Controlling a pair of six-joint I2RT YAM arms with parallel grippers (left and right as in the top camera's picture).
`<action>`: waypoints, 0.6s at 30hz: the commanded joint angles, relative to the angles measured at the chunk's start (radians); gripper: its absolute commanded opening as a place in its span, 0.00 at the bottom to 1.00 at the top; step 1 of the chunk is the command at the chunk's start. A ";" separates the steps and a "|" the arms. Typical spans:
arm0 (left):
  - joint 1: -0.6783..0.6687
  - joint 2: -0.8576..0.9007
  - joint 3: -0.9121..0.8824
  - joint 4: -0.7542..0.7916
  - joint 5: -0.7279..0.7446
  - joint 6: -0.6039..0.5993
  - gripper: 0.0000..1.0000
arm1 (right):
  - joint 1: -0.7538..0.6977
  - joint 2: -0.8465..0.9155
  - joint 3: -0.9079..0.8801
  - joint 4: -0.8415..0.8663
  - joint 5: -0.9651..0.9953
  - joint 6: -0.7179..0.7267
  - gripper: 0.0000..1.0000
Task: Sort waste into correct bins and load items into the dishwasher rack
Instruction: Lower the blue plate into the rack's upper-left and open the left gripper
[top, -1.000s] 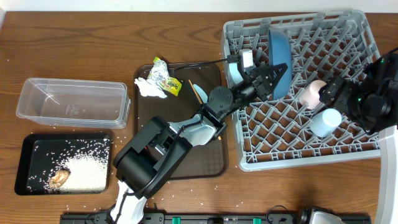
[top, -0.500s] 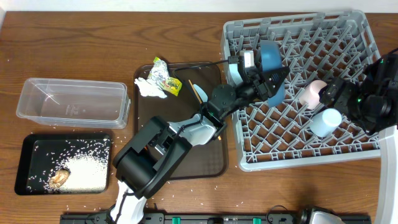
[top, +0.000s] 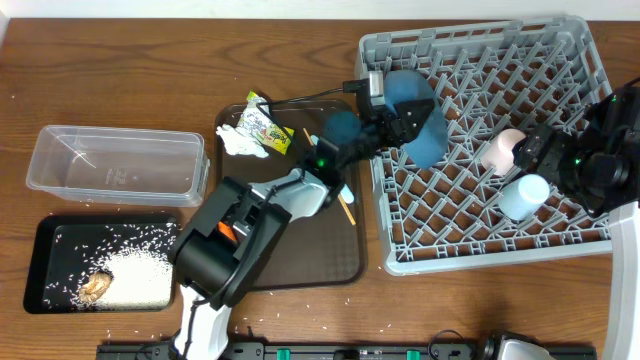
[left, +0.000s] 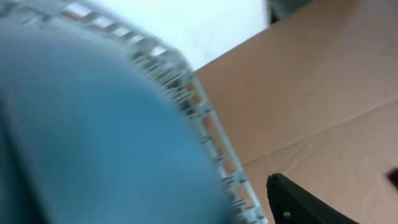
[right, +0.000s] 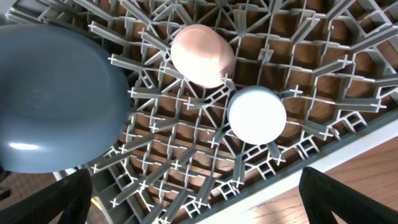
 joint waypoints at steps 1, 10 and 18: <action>0.013 -0.062 0.021 -0.100 0.050 0.098 0.72 | -0.010 -0.001 0.005 0.000 0.013 -0.011 0.99; 0.055 -0.258 0.021 -0.608 -0.071 0.355 0.76 | -0.010 -0.001 0.005 0.000 0.013 -0.011 0.99; 0.145 -0.405 0.021 -1.033 -0.147 0.427 0.77 | -0.010 -0.001 0.005 0.000 0.013 -0.011 0.99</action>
